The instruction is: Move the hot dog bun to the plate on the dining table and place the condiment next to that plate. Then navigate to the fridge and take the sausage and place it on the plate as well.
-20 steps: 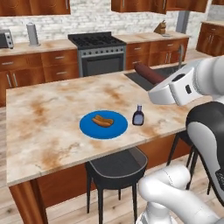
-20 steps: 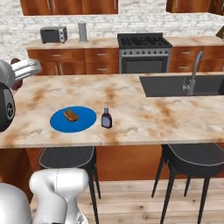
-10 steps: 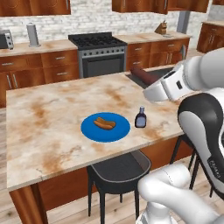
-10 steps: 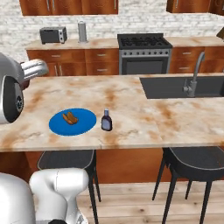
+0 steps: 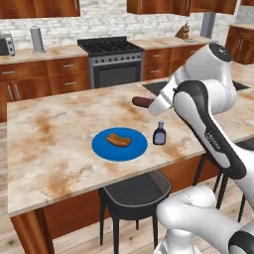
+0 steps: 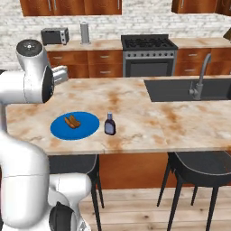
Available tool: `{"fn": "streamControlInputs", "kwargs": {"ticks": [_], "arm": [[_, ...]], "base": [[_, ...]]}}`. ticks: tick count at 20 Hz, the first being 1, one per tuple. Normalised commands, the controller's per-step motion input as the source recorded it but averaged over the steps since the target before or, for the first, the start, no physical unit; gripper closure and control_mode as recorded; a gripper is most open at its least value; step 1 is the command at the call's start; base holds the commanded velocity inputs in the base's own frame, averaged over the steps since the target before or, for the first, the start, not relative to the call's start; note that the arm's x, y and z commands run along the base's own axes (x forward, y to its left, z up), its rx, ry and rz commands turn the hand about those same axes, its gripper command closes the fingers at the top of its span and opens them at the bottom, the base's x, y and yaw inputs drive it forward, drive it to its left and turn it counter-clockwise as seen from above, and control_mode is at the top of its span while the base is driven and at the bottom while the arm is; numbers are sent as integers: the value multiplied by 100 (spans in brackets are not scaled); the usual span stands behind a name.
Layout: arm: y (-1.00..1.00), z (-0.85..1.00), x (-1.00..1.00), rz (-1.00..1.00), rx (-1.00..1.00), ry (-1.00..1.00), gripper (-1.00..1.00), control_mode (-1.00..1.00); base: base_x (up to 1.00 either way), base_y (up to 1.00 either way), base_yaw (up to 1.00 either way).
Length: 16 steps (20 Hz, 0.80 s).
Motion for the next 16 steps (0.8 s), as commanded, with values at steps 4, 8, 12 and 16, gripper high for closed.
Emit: {"fn": "streamControlInputs", "kwargs": {"ticks": [4, 8, 12, 16], "arm": [[34, -100, 100, 37, -11, 17, 100, -100], [54, -99, 74, 12, -15, 0, 100, -100], [30, -100, 65, 2, -18, -4, 100, -100], [25, -97, 86, 10, -13, -6, 100, -100]], "base": [[0, 0, 0], [0, 0, 0], [0, 0, 0], [0, 0, 0]]}}
